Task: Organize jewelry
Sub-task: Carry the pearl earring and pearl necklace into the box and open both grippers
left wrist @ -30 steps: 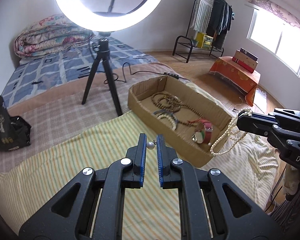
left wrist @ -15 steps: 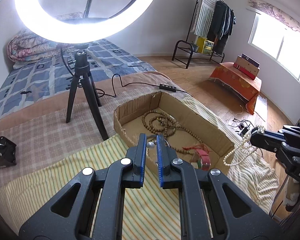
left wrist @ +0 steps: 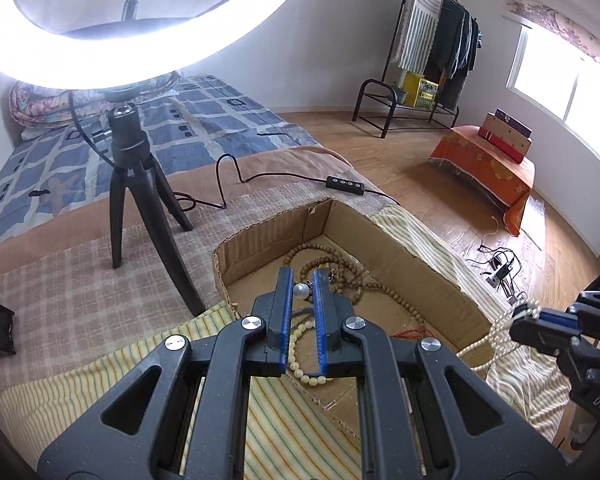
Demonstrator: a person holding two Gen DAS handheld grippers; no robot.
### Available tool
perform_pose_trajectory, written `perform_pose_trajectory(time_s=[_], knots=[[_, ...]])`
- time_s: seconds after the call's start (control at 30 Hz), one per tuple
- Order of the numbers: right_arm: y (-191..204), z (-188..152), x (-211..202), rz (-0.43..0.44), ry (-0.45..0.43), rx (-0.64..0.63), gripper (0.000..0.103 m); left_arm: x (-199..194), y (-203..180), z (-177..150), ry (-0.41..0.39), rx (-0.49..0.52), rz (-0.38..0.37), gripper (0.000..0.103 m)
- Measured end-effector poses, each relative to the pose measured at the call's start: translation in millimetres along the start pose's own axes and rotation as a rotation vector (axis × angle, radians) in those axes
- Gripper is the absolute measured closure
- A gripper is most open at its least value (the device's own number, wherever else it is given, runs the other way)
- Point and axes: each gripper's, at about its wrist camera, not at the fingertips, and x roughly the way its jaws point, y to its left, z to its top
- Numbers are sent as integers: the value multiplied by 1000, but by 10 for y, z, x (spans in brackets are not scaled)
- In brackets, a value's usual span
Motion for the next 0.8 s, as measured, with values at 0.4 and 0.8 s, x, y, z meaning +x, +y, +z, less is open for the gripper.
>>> perform_pose_trajectory(time_s=[0.4,0.8], knots=[[-106,-53,196,1,45,22,98,176,-89,44,8,-6,22,95],[-64,-43,169,-22,47,14,60,45,-111,73,-15,-19,56,56]])
